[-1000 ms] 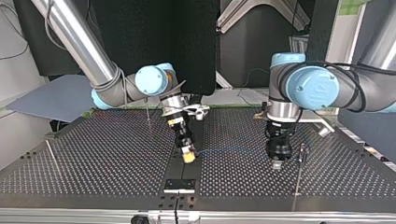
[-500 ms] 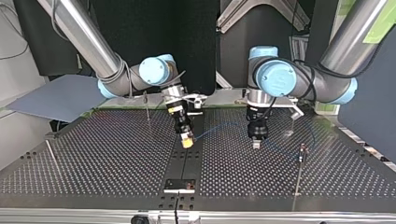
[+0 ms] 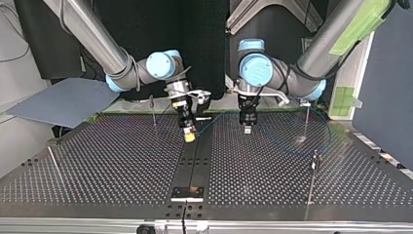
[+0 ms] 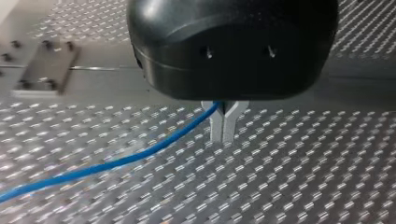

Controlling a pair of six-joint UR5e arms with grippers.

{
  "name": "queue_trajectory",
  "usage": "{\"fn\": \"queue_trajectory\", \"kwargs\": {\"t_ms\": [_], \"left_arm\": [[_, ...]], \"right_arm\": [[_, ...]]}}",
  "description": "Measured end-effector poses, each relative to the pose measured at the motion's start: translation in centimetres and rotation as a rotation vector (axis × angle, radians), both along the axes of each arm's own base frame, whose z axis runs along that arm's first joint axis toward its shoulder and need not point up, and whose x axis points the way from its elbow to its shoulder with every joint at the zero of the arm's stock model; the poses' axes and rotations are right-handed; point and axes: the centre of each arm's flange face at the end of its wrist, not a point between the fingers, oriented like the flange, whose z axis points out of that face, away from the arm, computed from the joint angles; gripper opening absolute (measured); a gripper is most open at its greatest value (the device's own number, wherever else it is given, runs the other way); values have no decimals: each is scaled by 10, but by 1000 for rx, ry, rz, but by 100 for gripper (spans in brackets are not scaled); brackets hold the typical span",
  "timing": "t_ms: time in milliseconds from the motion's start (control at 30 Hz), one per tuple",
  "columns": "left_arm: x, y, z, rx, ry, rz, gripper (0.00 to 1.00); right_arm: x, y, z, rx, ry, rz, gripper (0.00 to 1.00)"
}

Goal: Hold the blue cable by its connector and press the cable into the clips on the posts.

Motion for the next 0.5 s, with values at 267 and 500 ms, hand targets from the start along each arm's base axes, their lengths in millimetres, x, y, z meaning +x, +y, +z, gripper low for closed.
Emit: {"fn": "queue_trajectory", "kwargs": {"t_ms": [267,500], "left_arm": [[-26,-27,-56,25,55,-51,1],[-38,-37,-93,36,84,-74,1]], "right_arm": [[-12,8,-64,47,39,-56,0],[-31,18,-124,100,72,-113,0]]}}
